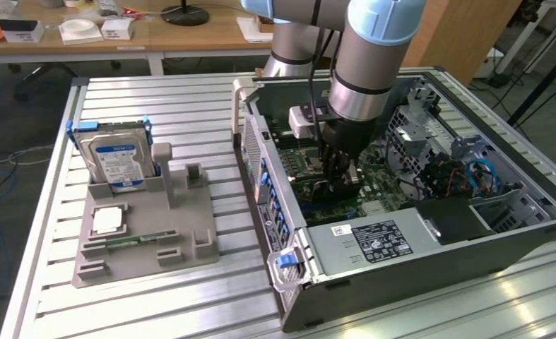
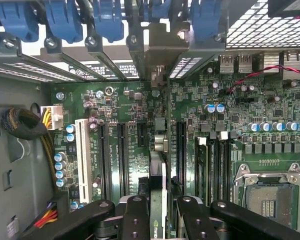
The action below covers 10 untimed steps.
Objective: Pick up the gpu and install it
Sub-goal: 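Insert the gpu into the slot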
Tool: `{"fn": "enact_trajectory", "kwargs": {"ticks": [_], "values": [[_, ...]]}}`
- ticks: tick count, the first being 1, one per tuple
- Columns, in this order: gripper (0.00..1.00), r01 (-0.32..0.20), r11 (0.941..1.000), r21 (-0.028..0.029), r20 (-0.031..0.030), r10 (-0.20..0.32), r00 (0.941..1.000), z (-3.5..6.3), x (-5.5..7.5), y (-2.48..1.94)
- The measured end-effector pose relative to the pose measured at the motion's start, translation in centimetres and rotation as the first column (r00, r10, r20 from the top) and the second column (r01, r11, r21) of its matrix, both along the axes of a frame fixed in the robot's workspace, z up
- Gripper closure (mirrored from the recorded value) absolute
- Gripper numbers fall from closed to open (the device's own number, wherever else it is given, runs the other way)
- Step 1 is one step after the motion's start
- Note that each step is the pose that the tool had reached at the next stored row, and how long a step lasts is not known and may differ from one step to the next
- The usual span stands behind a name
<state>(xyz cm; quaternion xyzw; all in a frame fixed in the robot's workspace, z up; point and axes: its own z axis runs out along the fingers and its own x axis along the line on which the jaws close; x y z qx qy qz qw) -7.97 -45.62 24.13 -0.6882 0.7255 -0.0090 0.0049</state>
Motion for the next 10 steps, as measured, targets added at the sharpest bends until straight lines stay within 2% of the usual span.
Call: {"fn": "enact_trajectory", "kwargs": {"ticks": [10], "values": [[0.74,0.0,1.0,-0.0001,-0.0018,0.0,1.0,0.04,0.05,0.0]]}}
